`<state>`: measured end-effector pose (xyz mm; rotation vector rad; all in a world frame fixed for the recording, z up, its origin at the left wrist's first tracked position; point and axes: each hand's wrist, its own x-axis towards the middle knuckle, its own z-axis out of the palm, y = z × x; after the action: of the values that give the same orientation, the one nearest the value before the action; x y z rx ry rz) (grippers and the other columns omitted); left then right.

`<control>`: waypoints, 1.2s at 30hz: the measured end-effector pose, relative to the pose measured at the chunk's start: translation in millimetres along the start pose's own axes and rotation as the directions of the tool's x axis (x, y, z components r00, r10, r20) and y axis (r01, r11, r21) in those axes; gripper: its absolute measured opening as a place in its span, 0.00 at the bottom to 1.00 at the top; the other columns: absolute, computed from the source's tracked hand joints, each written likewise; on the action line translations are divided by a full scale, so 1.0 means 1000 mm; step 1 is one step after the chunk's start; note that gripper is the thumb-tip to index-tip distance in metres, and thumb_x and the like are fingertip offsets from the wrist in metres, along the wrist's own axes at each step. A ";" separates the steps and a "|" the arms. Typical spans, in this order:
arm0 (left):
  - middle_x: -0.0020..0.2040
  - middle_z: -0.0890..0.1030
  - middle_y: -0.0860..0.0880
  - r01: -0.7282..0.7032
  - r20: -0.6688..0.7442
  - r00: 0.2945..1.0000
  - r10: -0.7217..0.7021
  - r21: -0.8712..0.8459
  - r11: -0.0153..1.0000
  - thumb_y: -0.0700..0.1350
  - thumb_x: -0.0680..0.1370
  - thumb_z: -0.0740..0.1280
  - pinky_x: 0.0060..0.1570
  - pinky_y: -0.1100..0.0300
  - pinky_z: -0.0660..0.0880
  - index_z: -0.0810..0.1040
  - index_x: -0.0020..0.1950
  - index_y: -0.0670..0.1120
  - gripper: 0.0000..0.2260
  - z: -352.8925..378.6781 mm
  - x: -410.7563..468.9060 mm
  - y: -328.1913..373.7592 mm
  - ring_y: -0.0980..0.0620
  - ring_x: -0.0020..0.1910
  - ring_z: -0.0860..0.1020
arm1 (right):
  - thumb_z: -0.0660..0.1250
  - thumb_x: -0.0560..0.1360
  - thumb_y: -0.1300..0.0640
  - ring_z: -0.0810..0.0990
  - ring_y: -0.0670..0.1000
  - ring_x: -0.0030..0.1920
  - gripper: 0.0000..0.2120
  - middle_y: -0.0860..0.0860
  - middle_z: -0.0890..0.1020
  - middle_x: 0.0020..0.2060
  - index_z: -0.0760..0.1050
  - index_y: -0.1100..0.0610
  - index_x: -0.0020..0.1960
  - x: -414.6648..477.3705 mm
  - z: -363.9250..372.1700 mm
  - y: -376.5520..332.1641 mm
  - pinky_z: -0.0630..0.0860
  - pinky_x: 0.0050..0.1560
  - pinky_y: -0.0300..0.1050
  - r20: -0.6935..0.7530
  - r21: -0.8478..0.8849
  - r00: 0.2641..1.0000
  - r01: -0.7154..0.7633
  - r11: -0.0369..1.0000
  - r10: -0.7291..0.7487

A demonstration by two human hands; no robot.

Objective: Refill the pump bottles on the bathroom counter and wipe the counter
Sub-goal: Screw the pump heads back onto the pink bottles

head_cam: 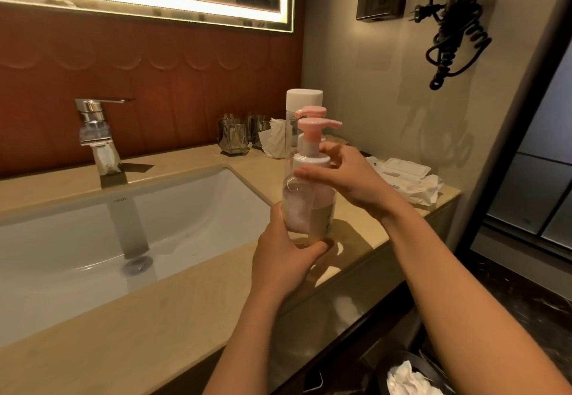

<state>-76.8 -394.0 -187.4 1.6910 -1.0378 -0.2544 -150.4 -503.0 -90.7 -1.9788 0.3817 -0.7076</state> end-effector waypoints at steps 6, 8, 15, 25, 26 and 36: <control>0.50 0.72 0.62 0.009 0.009 1.000 -0.009 0.015 1.000 0.56 0.67 0.76 0.39 0.70 0.72 0.61 0.63 0.59 0.32 0.000 -0.001 0.002 0.69 0.37 0.73 | 0.74 0.66 0.44 0.75 0.44 0.49 0.27 0.45 0.75 0.52 0.70 0.53 0.60 0.001 0.020 0.001 0.71 0.41 0.31 -0.262 -0.149 0.965 -0.028 0.989 -0.012; 0.50 0.72 0.62 0.011 0.006 1.000 -0.011 0.020 1.000 0.56 0.67 0.76 0.39 0.70 0.72 0.61 0.63 0.59 0.32 0.000 -0.001 0.002 0.71 0.36 0.73 | 0.73 0.66 0.42 0.75 0.46 0.52 0.29 0.46 0.76 0.54 0.71 0.54 0.61 0.000 0.019 0.000 0.71 0.42 0.32 -0.270 -0.203 0.963 -0.027 0.979 -0.029; 0.51 0.74 0.60 0.008 -0.012 1.000 -0.008 0.010 1.000 0.57 0.66 0.76 0.47 0.61 0.75 0.62 0.61 0.59 0.31 0.001 0.001 -0.002 0.59 0.49 0.75 | 0.63 0.68 0.38 0.76 0.43 0.53 0.27 0.47 0.78 0.57 0.73 0.52 0.61 -0.005 0.002 -0.015 0.72 0.50 0.34 -0.060 -0.143 0.998 0.027 0.989 -0.036; 0.50 0.70 0.64 -0.008 -0.001 1.000 0.008 0.018 1.000 0.57 0.67 0.75 0.45 0.64 0.75 0.61 0.63 0.60 0.31 0.000 0.001 -0.003 0.70 0.39 0.71 | 0.69 0.72 0.56 0.76 0.48 0.61 0.21 0.48 0.79 0.59 0.72 0.54 0.65 -0.008 -0.009 -0.009 0.71 0.65 0.50 0.082 -0.054 0.996 0.026 0.998 -0.021; 0.50 0.71 0.63 -0.007 -0.002 1.000 0.007 0.019 1.000 0.57 0.67 0.75 0.45 0.64 0.75 0.61 0.64 0.59 0.31 0.000 0.001 -0.003 0.70 0.39 0.71 | 0.69 0.72 0.57 0.76 0.48 0.60 0.22 0.48 0.79 0.59 0.72 0.55 0.65 -0.009 -0.008 -0.009 0.72 0.64 0.49 0.060 -0.070 0.998 0.034 0.997 -0.030; 0.53 0.74 0.59 0.010 0.007 1.000 -0.011 0.037 0.999 0.57 0.66 0.76 0.48 0.58 0.78 0.62 0.66 0.56 0.34 0.000 -0.001 -0.001 0.67 0.41 0.74 | 0.75 0.65 0.45 0.74 0.45 0.49 0.27 0.46 0.75 0.51 0.70 0.54 0.58 -0.004 0.020 -0.005 0.72 0.42 0.31 -0.290 -0.349 0.938 0.083 0.934 -0.192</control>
<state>-76.6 -393.5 -188.5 1.7300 -1.0452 -0.2501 -141.8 -484.9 -95.4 -2.2262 0.5908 -1.1246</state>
